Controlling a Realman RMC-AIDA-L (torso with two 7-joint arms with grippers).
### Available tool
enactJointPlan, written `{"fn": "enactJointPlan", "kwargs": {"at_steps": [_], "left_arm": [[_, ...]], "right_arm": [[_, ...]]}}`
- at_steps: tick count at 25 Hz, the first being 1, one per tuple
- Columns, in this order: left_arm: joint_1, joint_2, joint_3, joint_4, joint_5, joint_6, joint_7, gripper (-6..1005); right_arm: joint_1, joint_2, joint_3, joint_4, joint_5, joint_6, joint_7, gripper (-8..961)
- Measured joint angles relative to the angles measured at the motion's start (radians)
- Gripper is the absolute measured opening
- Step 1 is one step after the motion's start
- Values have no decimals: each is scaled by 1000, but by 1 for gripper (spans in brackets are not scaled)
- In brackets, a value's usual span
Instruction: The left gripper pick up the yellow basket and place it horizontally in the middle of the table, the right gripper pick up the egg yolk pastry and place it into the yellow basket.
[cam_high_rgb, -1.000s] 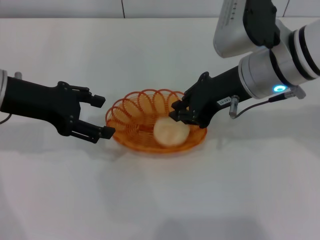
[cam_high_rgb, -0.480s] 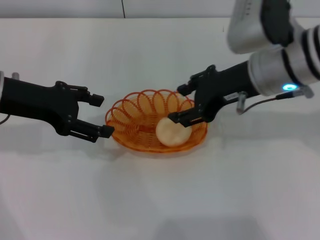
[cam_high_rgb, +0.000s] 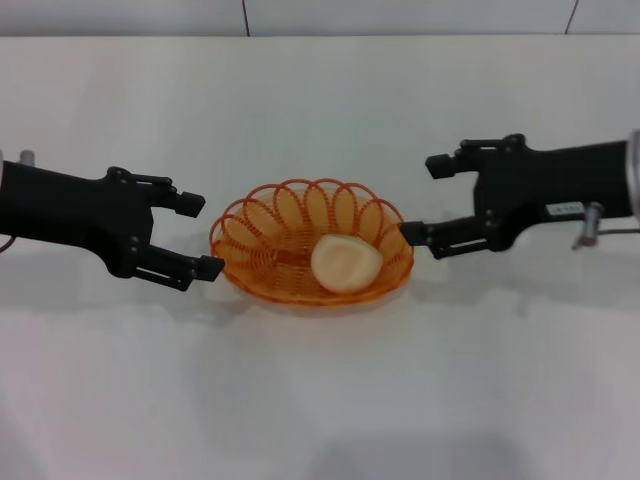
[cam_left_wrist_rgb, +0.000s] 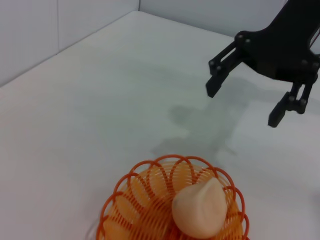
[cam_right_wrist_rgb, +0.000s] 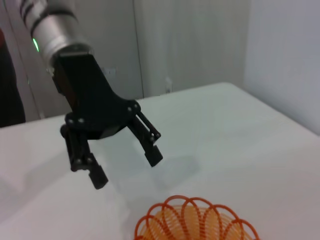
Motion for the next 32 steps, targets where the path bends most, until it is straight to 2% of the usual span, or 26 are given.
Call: {"fn": "enactJointPlan", "kwargs": {"at_steps": [5,9,19,32], "left_arm": [[23,2,-3,-2,-33,-1,28,887],[28,3,-2,-2,-53,-1,49,887],[12,-19,25,-3,-83,0,92,887],[7,-27,33,-4,-96,13,105,887]], "right_arm": [[-56,-3,14,5,43,-4,-52,860],[-87,-4,17,12,65,-12,-91,855],[-79,-5,15,25,62,-48,-110,850],[-80,-5,18,27,54,-68,-111,850]]}}
